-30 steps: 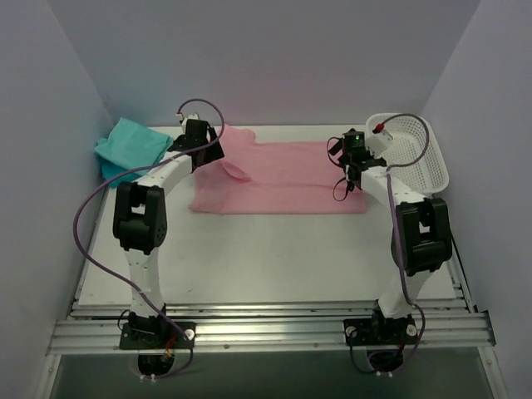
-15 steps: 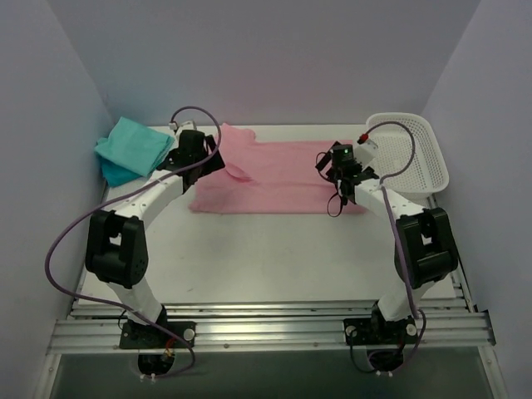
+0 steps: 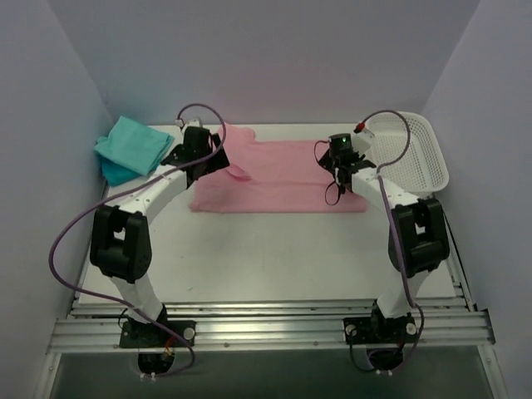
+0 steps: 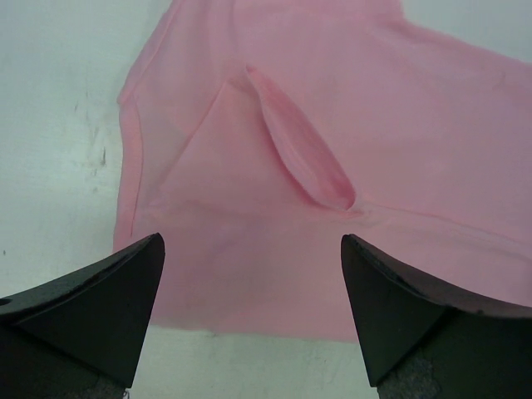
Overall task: Fold and stack the t-shirts
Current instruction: Fold the flattened tshirt in 1/3 of the way, then grap the side of the flattened tshirt furthest away from the robot with both arms
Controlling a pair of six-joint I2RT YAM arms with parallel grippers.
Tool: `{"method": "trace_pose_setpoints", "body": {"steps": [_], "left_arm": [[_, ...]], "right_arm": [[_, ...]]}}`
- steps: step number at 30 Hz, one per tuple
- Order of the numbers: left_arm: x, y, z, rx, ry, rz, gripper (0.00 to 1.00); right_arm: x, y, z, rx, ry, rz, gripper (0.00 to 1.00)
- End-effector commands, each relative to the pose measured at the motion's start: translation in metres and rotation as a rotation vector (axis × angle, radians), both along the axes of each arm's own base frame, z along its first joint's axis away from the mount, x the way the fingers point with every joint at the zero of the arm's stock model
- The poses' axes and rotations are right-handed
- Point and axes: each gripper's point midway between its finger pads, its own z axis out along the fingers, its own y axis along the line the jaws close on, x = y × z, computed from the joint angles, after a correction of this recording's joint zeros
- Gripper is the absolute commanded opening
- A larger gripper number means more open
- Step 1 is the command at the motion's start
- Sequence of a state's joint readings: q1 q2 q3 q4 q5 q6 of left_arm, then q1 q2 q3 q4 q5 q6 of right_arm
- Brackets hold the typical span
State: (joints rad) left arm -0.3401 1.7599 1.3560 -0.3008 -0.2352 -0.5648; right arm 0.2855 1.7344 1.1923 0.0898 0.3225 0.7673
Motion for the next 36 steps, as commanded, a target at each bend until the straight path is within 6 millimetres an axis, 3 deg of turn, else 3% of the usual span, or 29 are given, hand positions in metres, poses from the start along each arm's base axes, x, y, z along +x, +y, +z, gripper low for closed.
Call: {"method": "trace_pose_setpoints", "body": {"steps": [1,2,3,4,5,6,7,8,9,10,12,13,14,15,16,17,18,19,26,27,29,36], "left_arm": [[0.048,0.006,0.038,-0.024,-0.084,-0.010,0.96],[0.057,0.010,0.040,-0.021,-0.090,-0.007,0.96],[0.071,0.009,0.057,-0.024,-0.133,-0.011,0.96],[0.081,0.009,0.043,0.001,-0.115,-0.029,0.97],[0.089,0.009,0.043,0.005,-0.124,-0.039,0.97],[0.105,0.012,0.059,0.000,-0.165,-0.038,0.97],[0.115,0.012,0.040,0.005,-0.135,-0.056,0.97],[0.132,0.009,0.037,-0.014,-0.146,-0.093,0.97],[0.131,0.010,0.037,-0.026,-0.141,-0.105,0.97],[0.147,0.007,0.033,-0.026,-0.154,-0.124,0.97],[0.162,0.007,0.025,-0.049,-0.145,-0.165,0.96],[0.180,0.005,0.021,-0.055,-0.161,-0.180,0.96],[0.182,0.001,0.012,-0.070,-0.134,-0.204,0.97],[0.190,0.002,-0.025,-0.068,-0.076,-0.204,0.97],[0.200,0.002,-0.003,-0.070,-0.115,-0.204,0.96],[0.206,0.001,-0.003,-0.071,-0.124,-0.206,0.97],[0.211,0.001,-0.030,-0.082,-0.093,-0.210,0.96],[0.219,0.003,-0.016,-0.094,-0.138,-0.208,0.96],[0.238,0.028,-0.038,-0.186,-0.154,-0.102,0.94],[0.237,0.030,-0.052,-0.196,-0.123,-0.085,0.94],[0.238,0.032,-0.059,-0.203,-0.113,-0.073,0.94],[0.241,0.031,-0.085,-0.229,-0.093,-0.063,0.94]], "right_arm": [[0.043,-0.004,0.003,0.000,0.003,0.019,0.56],[0.051,-0.008,0.006,-0.008,-0.003,0.023,0.69],[0.057,-0.008,0.007,-0.010,-0.006,0.026,0.86],[0.067,-0.008,0.011,-0.010,-0.021,0.026,0.91],[0.073,-0.010,0.014,-0.012,-0.030,0.026,0.95],[0.077,-0.011,0.015,-0.018,-0.035,0.032,0.99],[0.082,-0.012,0.017,-0.018,-0.039,0.031,0.99],[0.090,-0.012,0.018,-0.020,-0.039,0.040,0.99],[0.094,-0.013,0.018,-0.020,-0.039,0.045,0.99],[0.097,-0.011,0.012,-0.023,-0.028,0.053,0.99],[0.104,-0.011,0.016,-0.018,-0.041,0.067,0.99],[0.105,-0.009,0.014,-0.016,-0.043,0.076,0.99],[0.108,-0.006,0.015,-0.003,-0.057,0.090,0.99],[0.108,-0.005,0.012,0.003,-0.057,0.100,0.99],[0.108,-0.003,0.011,0.006,-0.061,0.109,0.99],[0.110,-0.001,0.012,0.014,-0.075,0.118,0.99],[0.108,0.001,0.008,0.022,-0.069,0.131,0.98],[0.107,0.003,0.008,0.024,-0.072,0.143,0.98],[0.094,0.015,0.006,0.085,-0.122,0.197,0.97],[0.089,0.016,0.007,0.093,-0.125,0.205,0.97],[0.086,0.017,0.013,0.102,-0.141,0.210,0.96],[0.064,0.016,0.070,0.111,-0.250,0.228,0.96]]}}
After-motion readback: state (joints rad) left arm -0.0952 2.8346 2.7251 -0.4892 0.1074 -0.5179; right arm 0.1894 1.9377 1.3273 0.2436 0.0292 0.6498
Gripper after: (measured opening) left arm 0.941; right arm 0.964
